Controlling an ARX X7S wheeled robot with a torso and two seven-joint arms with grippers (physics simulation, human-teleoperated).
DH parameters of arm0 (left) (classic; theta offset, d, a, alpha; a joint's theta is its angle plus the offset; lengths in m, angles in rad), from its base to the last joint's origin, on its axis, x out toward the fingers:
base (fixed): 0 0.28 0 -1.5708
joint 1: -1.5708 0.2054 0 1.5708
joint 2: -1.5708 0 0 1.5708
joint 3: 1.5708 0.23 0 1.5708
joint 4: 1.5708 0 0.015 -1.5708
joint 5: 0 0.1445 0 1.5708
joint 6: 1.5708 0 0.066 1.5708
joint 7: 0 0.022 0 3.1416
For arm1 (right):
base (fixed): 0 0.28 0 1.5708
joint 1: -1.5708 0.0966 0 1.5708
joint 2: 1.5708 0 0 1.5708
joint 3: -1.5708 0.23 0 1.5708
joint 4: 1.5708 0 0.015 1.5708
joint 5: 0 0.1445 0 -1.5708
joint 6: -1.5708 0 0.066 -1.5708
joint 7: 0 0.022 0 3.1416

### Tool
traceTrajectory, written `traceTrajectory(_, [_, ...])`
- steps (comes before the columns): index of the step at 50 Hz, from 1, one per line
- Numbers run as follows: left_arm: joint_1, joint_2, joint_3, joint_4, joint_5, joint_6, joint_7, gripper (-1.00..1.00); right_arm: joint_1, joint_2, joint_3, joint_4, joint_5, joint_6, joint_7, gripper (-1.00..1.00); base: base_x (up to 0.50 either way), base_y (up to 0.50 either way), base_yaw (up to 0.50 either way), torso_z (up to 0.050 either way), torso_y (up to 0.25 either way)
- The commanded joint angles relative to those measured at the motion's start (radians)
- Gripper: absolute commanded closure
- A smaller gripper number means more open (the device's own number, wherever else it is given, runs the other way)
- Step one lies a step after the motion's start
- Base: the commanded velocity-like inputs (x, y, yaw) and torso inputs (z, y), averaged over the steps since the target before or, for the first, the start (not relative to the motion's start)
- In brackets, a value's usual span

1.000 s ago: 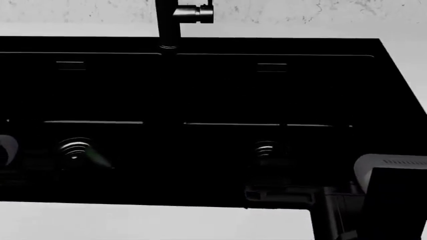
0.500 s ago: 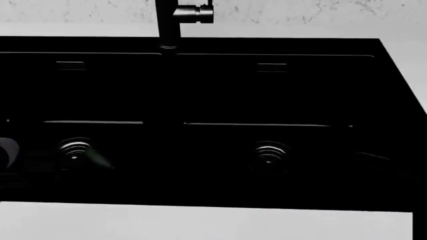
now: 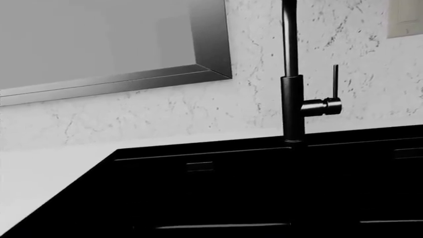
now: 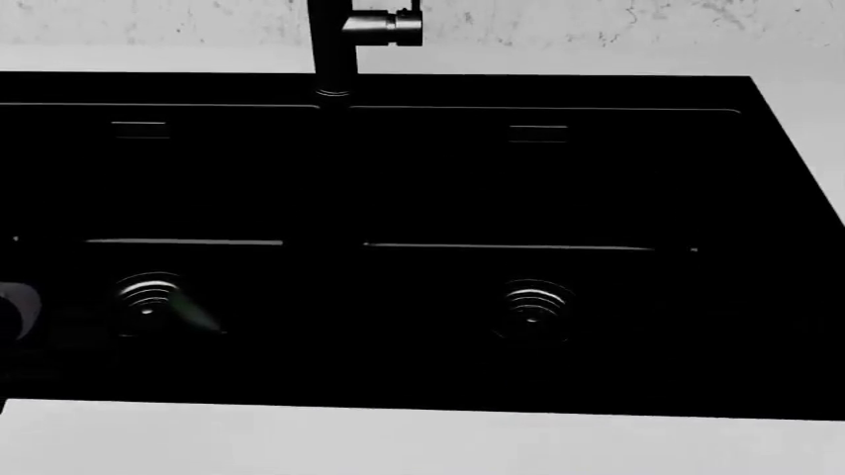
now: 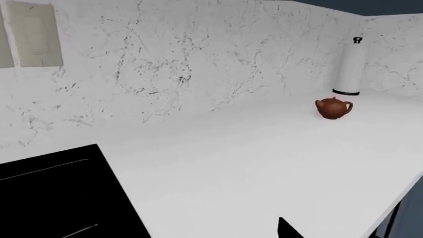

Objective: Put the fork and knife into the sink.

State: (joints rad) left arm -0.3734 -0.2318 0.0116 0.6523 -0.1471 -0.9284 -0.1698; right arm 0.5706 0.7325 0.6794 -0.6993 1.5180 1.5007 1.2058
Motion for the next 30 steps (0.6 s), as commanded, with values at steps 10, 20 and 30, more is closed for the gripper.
traceTrajectory(10, [0.018,-0.008,-0.002,-0.011,-0.003,0.020,-0.011,-1.00,-0.240,0.097,0.307,0.053,0.184,-0.018,0.119,-1.00,0.00,0.00,0.00,0.000,0.000])
traceTrajectory(20, [0.024,-0.009,-0.001,-0.020,-0.005,0.029,-0.016,-1.00,-0.299,0.132,0.280,0.094,0.269,-0.063,0.214,-1.00,0.00,0.00,0.00,0.000,0.000])
traceTrajectory(30, [0.023,-0.010,0.001,-0.022,-0.010,0.029,-0.020,-1.00,-0.289,0.180,0.158,0.137,0.337,-0.112,0.233,-1.00,0.00,0.00,0.00,0.000,0.000])
